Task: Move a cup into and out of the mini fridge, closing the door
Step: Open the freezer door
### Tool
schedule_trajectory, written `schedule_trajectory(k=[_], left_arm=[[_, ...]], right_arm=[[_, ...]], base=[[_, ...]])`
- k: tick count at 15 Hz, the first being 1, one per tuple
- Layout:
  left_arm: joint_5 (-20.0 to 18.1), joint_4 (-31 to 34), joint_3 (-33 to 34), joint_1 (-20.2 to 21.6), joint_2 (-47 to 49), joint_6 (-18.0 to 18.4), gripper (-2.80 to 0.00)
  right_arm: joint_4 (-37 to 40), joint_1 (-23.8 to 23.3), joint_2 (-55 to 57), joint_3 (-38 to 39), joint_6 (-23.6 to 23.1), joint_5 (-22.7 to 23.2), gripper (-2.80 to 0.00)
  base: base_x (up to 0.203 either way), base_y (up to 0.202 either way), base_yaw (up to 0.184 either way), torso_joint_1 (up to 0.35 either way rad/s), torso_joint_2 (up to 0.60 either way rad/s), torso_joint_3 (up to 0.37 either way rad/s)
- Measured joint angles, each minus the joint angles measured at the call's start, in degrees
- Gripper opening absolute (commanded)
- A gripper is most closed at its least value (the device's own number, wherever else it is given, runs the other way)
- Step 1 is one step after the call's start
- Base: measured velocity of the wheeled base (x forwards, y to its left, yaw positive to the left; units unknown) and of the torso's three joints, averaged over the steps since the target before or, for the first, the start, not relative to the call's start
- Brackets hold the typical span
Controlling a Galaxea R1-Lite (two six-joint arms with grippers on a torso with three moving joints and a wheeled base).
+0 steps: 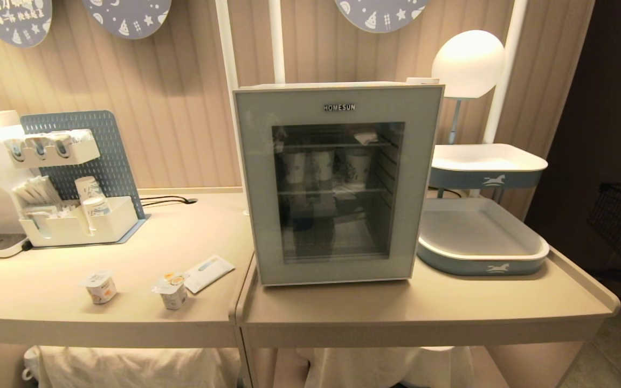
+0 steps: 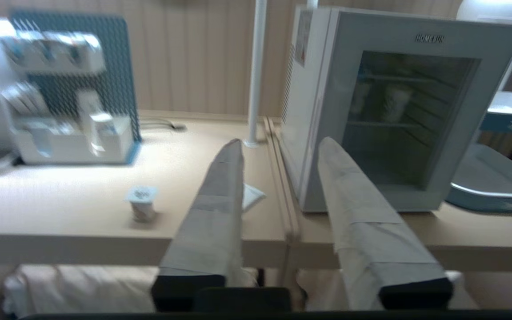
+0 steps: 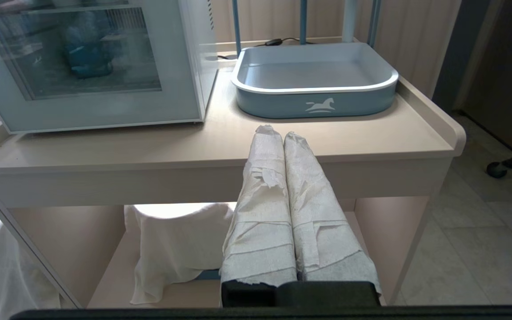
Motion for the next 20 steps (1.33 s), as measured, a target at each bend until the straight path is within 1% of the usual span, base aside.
schedule_trajectory(k=[1,3,4,5,7,9,10,11,12,13,14,15,16,17,18,20], left_arm=[[-1.1,-0.1,-3.3,-0.2,6.9,-1.9,0.0],[-5.3,-3.8,-8.2,-0.6,22.6,-5.3,0.0],[-8.1,-6.6,-9.9,-0.7,30.0,-6.4,0.0],[-11.8,-10.2,-11.4,-0.8,37.7,-7.4,0.0],[-21.8,-18.0,-13.7,-1.0,51.6,-8.9,0.0],[-37.0,-28.4,-14.6,-0.2,64.3,-9.8,0.0],[-43.6,-33.6,-14.3,0.2,68.9,-9.9,0.0],[-51.1,-40.8,-13.3,0.7,74.1,-10.1,0.0],[-56.2,-47.9,-12.2,1.0,78.3,-10.1,0.0],[-59.7,-56.3,-10.9,1.1,82.2,-10.4,0.0],[-60.4,-63.7,-9.9,1.3,85.3,-10.8,0.0],[-60.0,-72.3,-8.9,1.3,89.0,-11.5,0.0],[-58.8,-79.4,-8.4,1.0,92.1,-11.9,0.0],[-57.8,-84.3,-8.1,0.7,94.1,-12.2,0.0],[-56.4,-88.0,-7.8,0.1,95.7,-12.4,0.0],[-53.9,-89.1,-7.5,-1.0,97.3,-12.4,0.0]], right_arm=[[0.0,0.0,0.0,0.0,0.0,0.0,-2.8],[0.0,0.0,0.0,0.0,0.0,0.0,-2.8],[0.0,0.0,0.0,0.0,0.0,0.0,-2.8],[0.0,0.0,0.0,0.0,0.0,0.0,-2.8],[0.0,0.0,0.0,0.0,0.0,0.0,-2.8],[0.0,0.0,0.0,0.0,0.0,0.0,-2.8],[0.0,0.0,0.0,0.0,0.0,0.0,-2.8],[0.0,0.0,0.0,0.0,0.0,0.0,-2.8],[0.0,0.0,0.0,0.0,0.0,0.0,-2.8],[0.0,0.0,0.0,0.0,0.0,0.0,-2.8],[0.0,0.0,0.0,0.0,0.0,0.0,-2.8],[0.0,0.0,0.0,0.0,0.0,0.0,-2.8],[0.0,0.0,0.0,0.0,0.0,0.0,-2.8],[0.0,0.0,0.0,0.0,0.0,0.0,-2.8],[0.0,0.0,0.0,0.0,0.0,0.0,-2.8],[0.0,0.0,0.0,0.0,0.0,0.0,-2.8]], base=[[0.0,0.0,0.0,0.0,0.0,0.0],[0.0,0.0,0.0,0.0,0.0,0.0],[0.0,0.0,0.0,0.0,0.0,0.0],[0.0,0.0,0.0,0.0,0.0,0.0],[0.0,0.0,0.0,0.0,0.0,0.0],[0.0,0.0,0.0,0.0,0.0,0.0],[0.0,0.0,0.0,0.0,0.0,0.0],[0.0,0.0,0.0,0.0,0.0,0.0],[0.0,0.0,0.0,0.0,0.0,0.0],[0.0,0.0,0.0,0.0,0.0,0.0],[0.0,0.0,0.0,0.0,0.0,0.0],[0.0,0.0,0.0,0.0,0.0,0.0],[0.0,0.0,0.0,0.0,0.0,0.0],[0.0,0.0,0.0,0.0,0.0,0.0],[0.0,0.0,0.0,0.0,0.0,0.0],[0.0,0.0,0.0,0.0,0.0,0.0]])
